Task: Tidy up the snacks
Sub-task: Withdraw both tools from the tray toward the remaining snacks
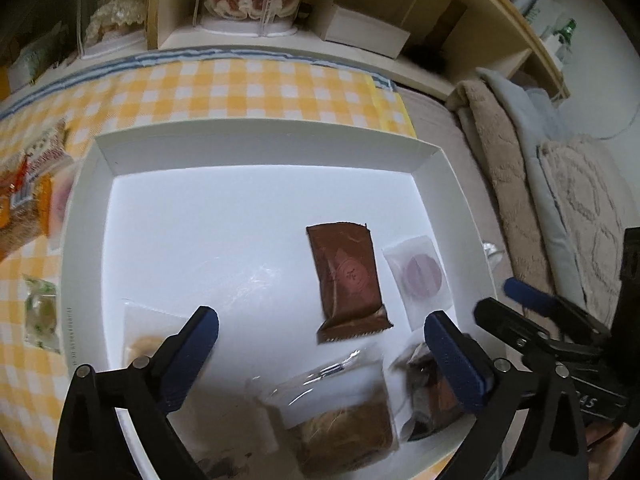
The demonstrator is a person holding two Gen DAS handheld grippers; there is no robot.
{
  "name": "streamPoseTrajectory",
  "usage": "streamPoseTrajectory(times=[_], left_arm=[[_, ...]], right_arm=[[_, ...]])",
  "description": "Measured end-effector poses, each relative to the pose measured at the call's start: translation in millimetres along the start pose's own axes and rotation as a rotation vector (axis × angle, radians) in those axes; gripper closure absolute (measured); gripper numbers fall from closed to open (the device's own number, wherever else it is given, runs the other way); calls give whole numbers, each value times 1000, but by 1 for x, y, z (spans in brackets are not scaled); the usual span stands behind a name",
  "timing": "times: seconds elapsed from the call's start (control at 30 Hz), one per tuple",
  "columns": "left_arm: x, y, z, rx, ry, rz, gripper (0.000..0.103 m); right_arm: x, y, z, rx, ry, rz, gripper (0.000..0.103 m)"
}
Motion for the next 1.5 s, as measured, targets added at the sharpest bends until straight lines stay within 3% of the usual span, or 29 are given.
streamPoseTrajectory(times=[0.2, 1.0, 1.5], left_arm=[[-4, 13, -30, 24, -42, 41, 0], [-29, 47, -164, 153, -56, 120, 0], [-102, 61, -277, 288, -81, 115, 0]], right_arm=[[-4, 6, -20, 31, 38, -2, 0], [-43, 20, -88, 118, 131, 9, 0], [-121, 9, -120, 199, 111, -52, 0]])
Point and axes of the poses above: each gripper's, at about its wrist camera, not at the fingertips, and z roughly the way its jaws point, x to its right, y to its underside, the point moved 7 cm from there along z, roughly the way its jaws point, and after that the axes turned 4 degrees about -y, right-handed, at the moved point
